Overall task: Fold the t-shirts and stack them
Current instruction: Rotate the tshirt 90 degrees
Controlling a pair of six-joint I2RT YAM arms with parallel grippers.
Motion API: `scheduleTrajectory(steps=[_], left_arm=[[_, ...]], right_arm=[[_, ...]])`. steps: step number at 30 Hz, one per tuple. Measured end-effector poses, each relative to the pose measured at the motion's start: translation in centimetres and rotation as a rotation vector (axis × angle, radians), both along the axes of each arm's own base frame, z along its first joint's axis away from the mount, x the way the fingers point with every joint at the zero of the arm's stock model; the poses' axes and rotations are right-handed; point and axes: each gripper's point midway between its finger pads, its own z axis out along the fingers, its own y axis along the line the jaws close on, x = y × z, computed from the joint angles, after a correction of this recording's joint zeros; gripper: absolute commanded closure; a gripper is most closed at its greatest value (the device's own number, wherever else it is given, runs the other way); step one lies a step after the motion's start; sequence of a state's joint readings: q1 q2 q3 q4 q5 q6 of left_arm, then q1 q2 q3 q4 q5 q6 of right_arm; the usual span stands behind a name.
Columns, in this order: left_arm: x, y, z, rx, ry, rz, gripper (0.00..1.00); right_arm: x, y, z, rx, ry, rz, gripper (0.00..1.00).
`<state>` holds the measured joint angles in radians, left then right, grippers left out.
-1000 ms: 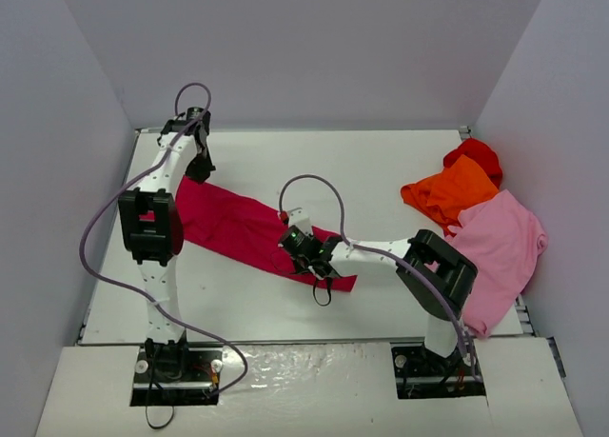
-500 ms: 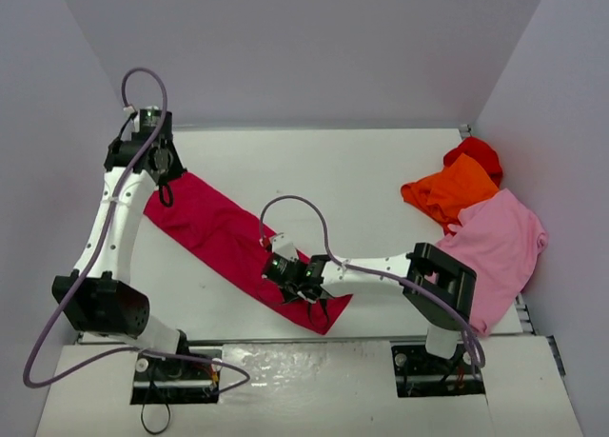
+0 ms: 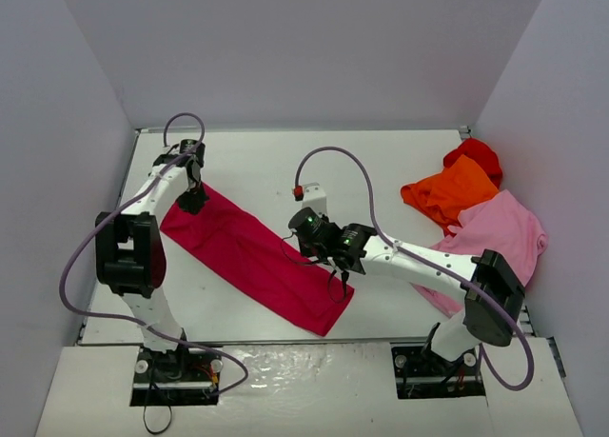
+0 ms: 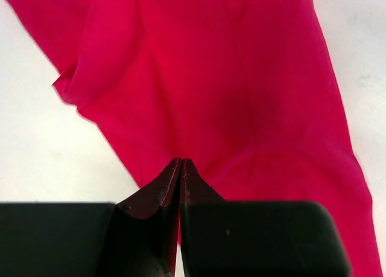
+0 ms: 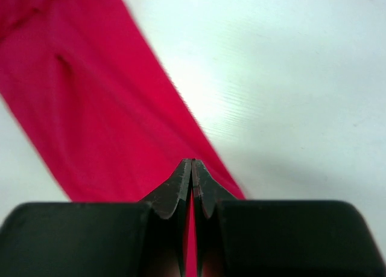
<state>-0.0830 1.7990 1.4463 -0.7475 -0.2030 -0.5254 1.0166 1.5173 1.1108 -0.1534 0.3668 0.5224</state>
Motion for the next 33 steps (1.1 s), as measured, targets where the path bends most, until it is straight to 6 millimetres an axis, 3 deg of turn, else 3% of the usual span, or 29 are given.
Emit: scheduleTrajectory(steps=[7,13,15,23,27,30,33], left_arm=[[1.8,0.7,-3.4,0.041,0.04,0.05,1.0],[2.8,1.3,-5.9,0.072,0.08,0.092,1.0],[4.0,1.3,-6.8,0.074,0.085,0.095,1.0],[9.5,0.4,-6.7,0.05,0.038,0.07,1.0],[13.5,-1.6,-6.4,0.014,-0.006,-0.004,1.0],[17.0,-5.2,-6.1,-0.028,-0.056,-0.115,1.0],[19.4,-10.2,-6.1,-0.09,-0.106,-0.253,1.0]], right_arm=[[-1.4,-2.7,-4.9,-0.117,0.089,-0.004,1.0],[-1.7,-3.2,-5.6,-0.133,0.103,-0.002,1.0],[-1.8,-3.2,-5.7,-0.135,0.105,-0.002,1.0],[-1.8,-3.2,-5.8,-0.131,0.108,-0.008,1.0],[-1.9,-3.2,-5.8,-0.127,0.112,-0.008,1.0],[-1.9,-3.2,-5.9,-0.125,0.117,-0.01,1.0],[-2.0,-3.2,-6.4,-0.131,0.128,-0.012,1.0]])
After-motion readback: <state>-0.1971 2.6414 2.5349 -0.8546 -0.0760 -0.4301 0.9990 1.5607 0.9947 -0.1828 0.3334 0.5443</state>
